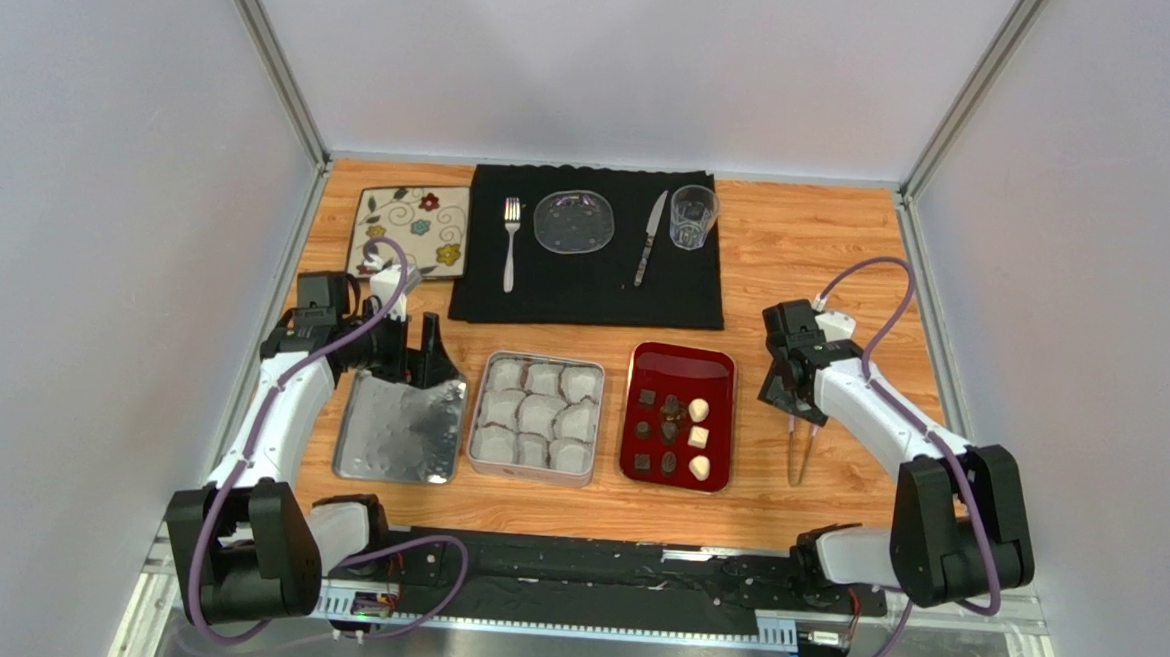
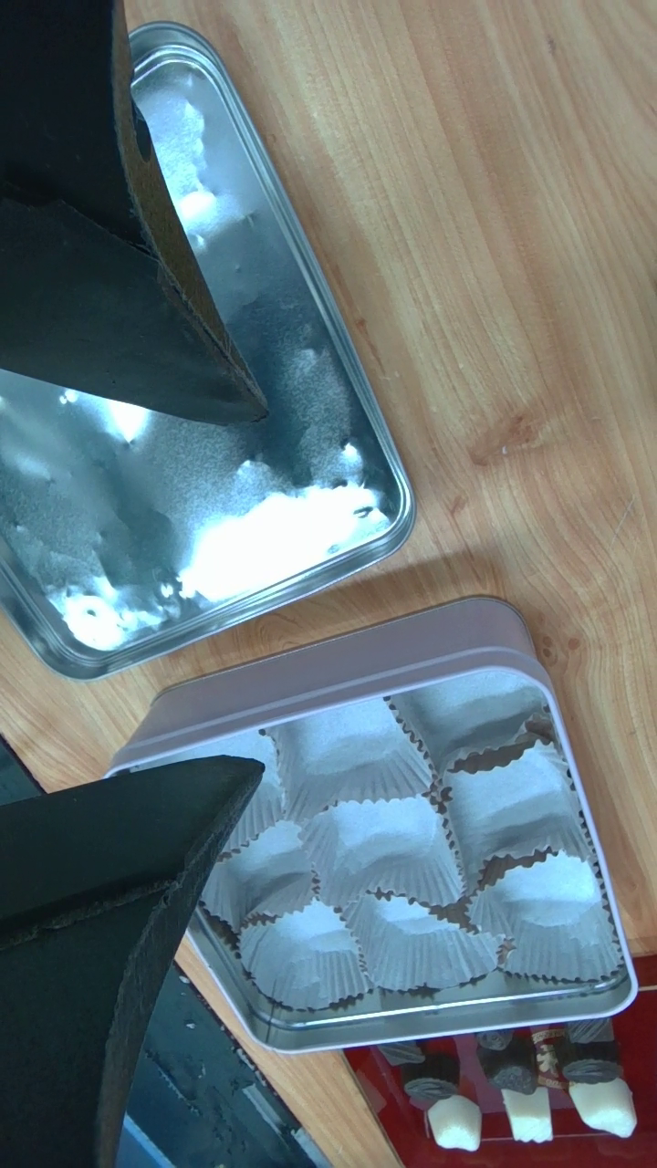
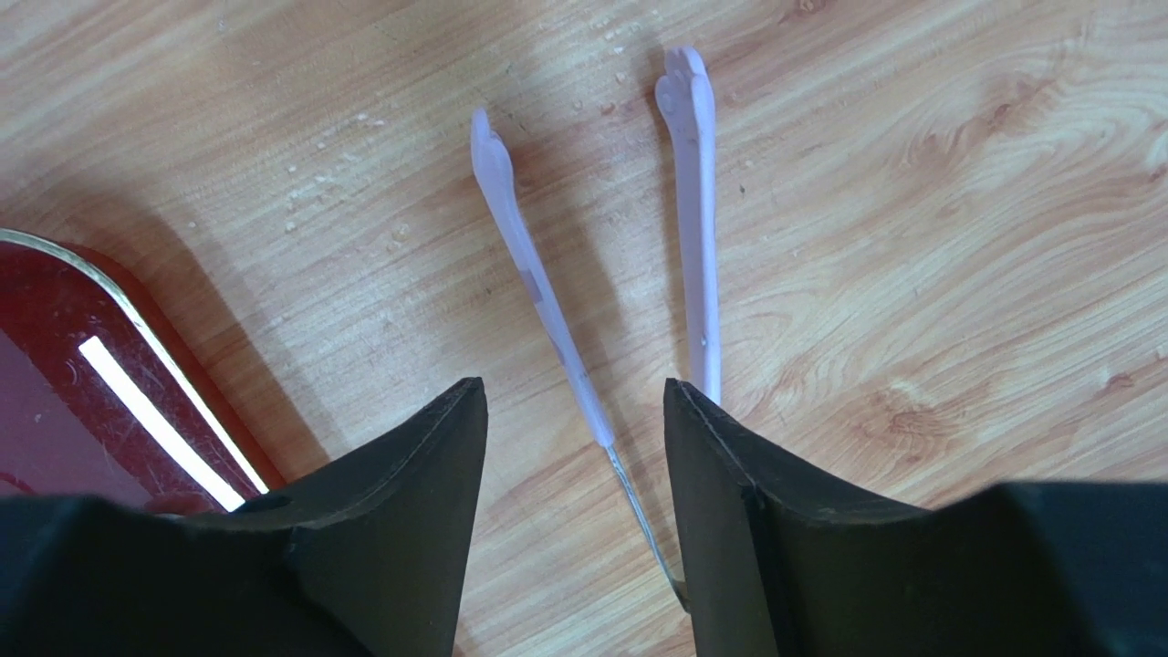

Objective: Pack the chocolate

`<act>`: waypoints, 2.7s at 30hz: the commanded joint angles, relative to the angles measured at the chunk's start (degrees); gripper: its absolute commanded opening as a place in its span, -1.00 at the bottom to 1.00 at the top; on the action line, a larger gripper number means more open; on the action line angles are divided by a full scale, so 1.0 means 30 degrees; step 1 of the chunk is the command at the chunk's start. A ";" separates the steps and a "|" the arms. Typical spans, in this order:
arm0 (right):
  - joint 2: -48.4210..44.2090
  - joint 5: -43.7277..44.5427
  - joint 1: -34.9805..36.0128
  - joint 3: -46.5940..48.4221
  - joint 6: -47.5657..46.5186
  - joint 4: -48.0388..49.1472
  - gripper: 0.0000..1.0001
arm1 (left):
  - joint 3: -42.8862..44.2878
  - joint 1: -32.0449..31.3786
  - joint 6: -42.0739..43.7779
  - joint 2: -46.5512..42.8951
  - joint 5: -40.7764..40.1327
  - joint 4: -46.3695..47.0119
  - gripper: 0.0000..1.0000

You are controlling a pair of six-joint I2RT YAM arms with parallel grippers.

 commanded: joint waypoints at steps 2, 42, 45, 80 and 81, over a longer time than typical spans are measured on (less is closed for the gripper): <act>0.1161 0.0437 -0.0286 0.1346 -0.0244 0.0616 0.06 | 0.0467 0.0033 0.0210 -0.0316 0.0215 0.0329 0.98; -0.7243 -1.3716 0.3167 0.3983 -0.7010 0.2599 -1.00 | 0.1814 0.0033 0.3256 -0.2394 1.1867 -0.1780 0.98; -0.7013 -1.6717 0.5562 0.4772 -0.7302 0.2989 -1.00 | 0.1844 0.0033 0.3258 -0.2980 1.4474 -0.1255 0.98; 0.4414 -2.1506 1.3483 1.2889 -1.0176 0.2461 -1.00 | -0.0354 -0.3629 -0.5092 -0.5559 2.1309 0.6071 -0.05; 0.4589 -2.1594 1.3483 1.3006 -1.0234 0.2374 -1.00 | -0.0353 -0.3629 -0.5122 -0.5560 2.1309 0.6100 -0.05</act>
